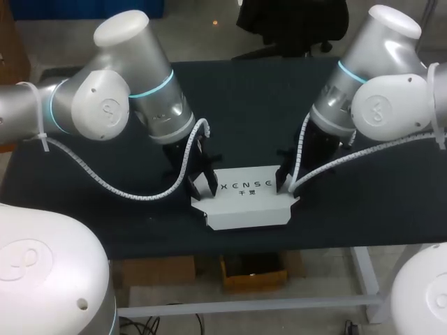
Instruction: Assemble the packaging by folding the flat box into shape, placing the metal phone stand inside, and closing the box properly
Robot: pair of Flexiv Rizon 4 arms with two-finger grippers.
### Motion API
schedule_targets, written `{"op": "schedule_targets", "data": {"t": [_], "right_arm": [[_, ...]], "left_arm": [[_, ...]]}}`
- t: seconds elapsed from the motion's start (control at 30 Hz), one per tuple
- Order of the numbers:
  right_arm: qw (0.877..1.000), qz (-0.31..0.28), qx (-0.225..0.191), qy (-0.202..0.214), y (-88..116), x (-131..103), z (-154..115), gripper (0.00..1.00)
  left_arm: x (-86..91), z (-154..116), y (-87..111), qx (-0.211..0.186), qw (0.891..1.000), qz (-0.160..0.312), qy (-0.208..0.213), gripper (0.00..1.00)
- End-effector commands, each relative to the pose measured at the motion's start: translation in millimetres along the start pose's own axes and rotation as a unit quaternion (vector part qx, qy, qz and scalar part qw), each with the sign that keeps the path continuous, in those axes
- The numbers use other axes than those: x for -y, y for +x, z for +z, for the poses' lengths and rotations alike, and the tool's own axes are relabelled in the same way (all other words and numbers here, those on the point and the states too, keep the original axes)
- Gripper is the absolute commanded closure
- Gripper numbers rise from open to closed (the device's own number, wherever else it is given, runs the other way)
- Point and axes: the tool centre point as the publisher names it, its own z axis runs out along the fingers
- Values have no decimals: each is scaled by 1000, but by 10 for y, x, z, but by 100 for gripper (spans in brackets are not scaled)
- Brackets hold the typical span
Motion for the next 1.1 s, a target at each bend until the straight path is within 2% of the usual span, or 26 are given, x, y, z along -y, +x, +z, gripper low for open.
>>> {"op": "schedule_targets", "data": {"t": [0.03, 0.63, 1.1], "right_arm": [[1000, -1, -1, 3, -2, -7, -4, 57], [1000, -12, -18, -10, -62, -11, 34, 54], [998, -27, -46, -17, -97, -19, 75, 54]], "left_arm": [[-1, 21, 5, 0, 1000, -1, 2, 63], [-17, 64, -20, -7, 1000, 11, 10, 57], [-74, 78, -64, -36, 999, 34, 23, 57]]}}
